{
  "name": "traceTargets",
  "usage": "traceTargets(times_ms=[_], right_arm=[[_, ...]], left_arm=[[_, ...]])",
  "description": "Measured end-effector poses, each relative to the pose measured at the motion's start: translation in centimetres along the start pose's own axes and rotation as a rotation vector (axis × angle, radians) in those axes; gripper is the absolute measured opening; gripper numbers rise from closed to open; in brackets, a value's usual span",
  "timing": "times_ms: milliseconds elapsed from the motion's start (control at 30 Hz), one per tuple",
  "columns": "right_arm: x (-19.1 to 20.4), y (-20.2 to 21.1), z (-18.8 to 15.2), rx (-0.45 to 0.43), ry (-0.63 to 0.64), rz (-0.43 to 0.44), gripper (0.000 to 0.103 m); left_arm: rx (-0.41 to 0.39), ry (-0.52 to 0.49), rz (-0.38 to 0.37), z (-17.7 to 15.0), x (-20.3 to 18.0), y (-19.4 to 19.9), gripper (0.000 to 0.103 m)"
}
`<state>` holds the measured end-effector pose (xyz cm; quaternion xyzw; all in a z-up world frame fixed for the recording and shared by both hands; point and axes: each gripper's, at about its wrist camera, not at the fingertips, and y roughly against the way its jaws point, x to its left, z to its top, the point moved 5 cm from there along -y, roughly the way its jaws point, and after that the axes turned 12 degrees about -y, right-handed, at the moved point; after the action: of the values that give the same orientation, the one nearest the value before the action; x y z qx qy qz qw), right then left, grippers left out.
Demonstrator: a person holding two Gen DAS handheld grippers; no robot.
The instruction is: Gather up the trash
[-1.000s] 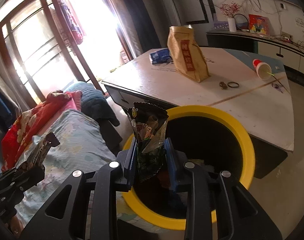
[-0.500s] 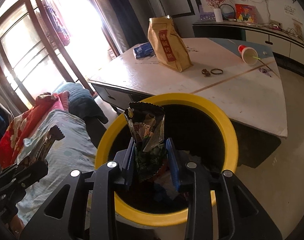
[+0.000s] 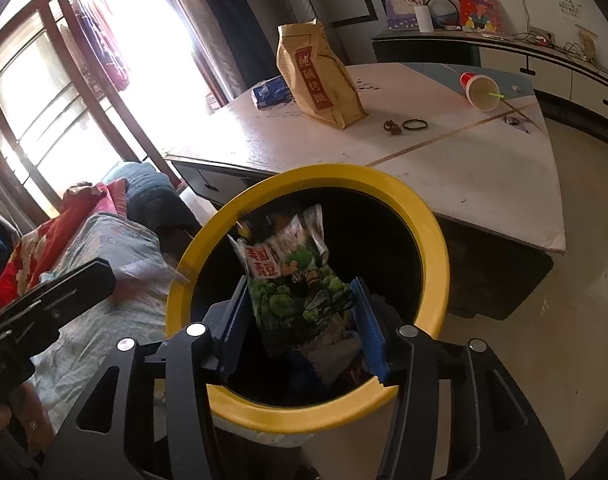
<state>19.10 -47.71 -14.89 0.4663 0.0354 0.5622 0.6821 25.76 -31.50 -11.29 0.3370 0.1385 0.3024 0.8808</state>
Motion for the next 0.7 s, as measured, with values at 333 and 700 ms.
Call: traceTargets(times_ms=[333,700], right_arm=[[1.0,2.7,-1.6,-0.048,0.035,-0.018,0.070],[5.0,7.6,-3.8,-0.233,0.140,0.001,0.090]], left_arm=[[-0.048,0.052,0.047,-1.2,1.1,3.1,0.082],[-0.167,0.079,0.185,-4.9,2.4,10.6,0.092]])
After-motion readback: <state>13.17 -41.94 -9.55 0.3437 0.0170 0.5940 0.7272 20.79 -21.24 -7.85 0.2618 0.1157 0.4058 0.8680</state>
